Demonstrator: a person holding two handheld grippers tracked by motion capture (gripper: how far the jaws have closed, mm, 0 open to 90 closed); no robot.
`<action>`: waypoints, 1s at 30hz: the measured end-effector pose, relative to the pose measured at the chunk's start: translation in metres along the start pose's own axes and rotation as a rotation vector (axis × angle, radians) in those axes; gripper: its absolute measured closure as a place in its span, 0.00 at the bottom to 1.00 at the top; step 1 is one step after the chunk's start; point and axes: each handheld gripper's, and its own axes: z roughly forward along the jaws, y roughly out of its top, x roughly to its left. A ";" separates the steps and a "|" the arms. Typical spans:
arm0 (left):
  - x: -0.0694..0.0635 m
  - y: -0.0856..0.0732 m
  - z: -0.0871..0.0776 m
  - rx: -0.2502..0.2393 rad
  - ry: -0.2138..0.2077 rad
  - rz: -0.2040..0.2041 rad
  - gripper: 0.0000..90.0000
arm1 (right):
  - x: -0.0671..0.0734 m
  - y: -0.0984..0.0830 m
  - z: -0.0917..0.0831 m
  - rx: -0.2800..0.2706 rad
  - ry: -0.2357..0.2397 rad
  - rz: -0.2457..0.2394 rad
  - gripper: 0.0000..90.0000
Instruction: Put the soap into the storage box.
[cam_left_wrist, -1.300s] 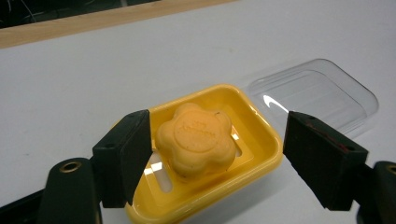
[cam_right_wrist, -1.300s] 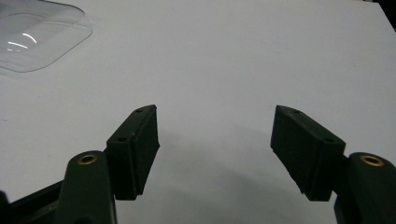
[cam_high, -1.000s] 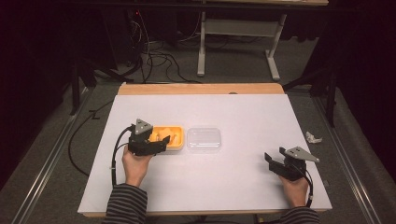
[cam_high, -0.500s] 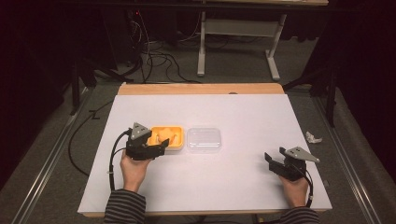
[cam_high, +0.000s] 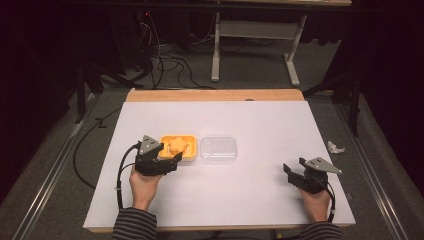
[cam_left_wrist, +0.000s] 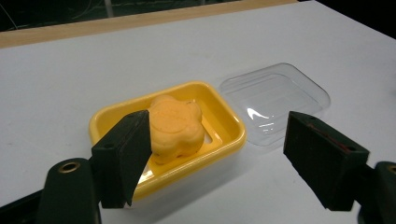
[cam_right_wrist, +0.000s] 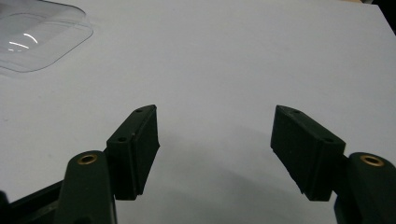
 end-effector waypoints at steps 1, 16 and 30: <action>0.000 -0.001 0.000 -0.001 0.000 -0.002 0.26 | 0.000 0.000 0.000 0.001 -0.001 -0.002 0.36; -0.006 -0.012 -0.004 -0.002 -0.015 -0.002 0.26 | 0.001 0.000 0.000 -0.001 -0.006 -0.007 0.36; -0.012 -0.019 -0.004 -0.012 -0.026 -0.028 0.26 | 0.000 0.000 0.000 0.001 0.003 -0.003 0.36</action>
